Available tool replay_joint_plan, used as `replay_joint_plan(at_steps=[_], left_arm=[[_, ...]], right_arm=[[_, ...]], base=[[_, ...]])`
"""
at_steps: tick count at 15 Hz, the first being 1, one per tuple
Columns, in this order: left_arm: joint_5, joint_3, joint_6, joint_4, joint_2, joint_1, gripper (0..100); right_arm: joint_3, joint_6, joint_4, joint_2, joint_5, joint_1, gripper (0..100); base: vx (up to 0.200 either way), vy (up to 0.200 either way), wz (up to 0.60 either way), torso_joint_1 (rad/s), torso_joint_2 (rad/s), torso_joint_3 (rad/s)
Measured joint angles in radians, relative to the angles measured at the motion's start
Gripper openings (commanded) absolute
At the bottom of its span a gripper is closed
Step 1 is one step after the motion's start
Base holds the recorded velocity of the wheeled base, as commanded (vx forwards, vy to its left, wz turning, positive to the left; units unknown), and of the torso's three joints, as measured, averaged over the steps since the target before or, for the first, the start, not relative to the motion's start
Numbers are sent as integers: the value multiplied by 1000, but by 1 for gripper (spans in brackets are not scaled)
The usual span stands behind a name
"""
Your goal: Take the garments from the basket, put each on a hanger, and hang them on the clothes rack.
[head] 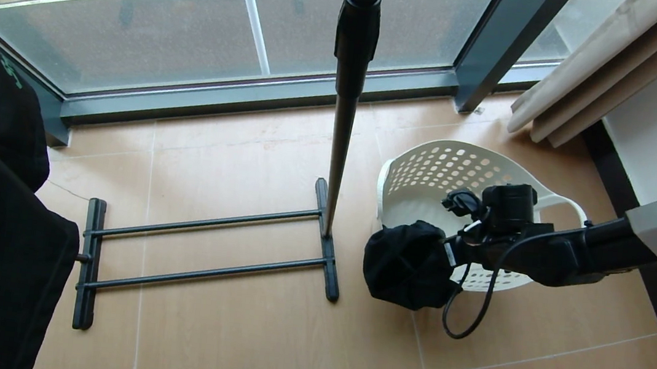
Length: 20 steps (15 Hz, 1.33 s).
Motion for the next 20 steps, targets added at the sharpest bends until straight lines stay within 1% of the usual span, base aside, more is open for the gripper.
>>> replay_joint_plan(at_steps=[4,8,10,13,15,20], left_arm=[[0,0,0,0,0,0,100],[1,0,1,0,0,0,100],[1,0,2,0,0,0,100],[0,0,2,0,0,0,100],[0,0,2,0,0,0,100],[-3,0,8,0,0,0,100]], right_arm=[[198,-2,-66,-211,0,34,0],[362,-4,-83,-438,1,106,0],[427,-12,-83,-545,-2,145,0],[493,-38,-80,-696,-5,177,0],[516,-57,-74,-784,-6,202,0],[561,-113,-81,-944,1,261,0]], base=[[0,0,0,0,0,0],[0,0,0,0,0,0],[0,0,0,0,0,0],[0,0,0,0,0,0],[0,0,0,0,0,0],[0,0,0,0,0,0]])
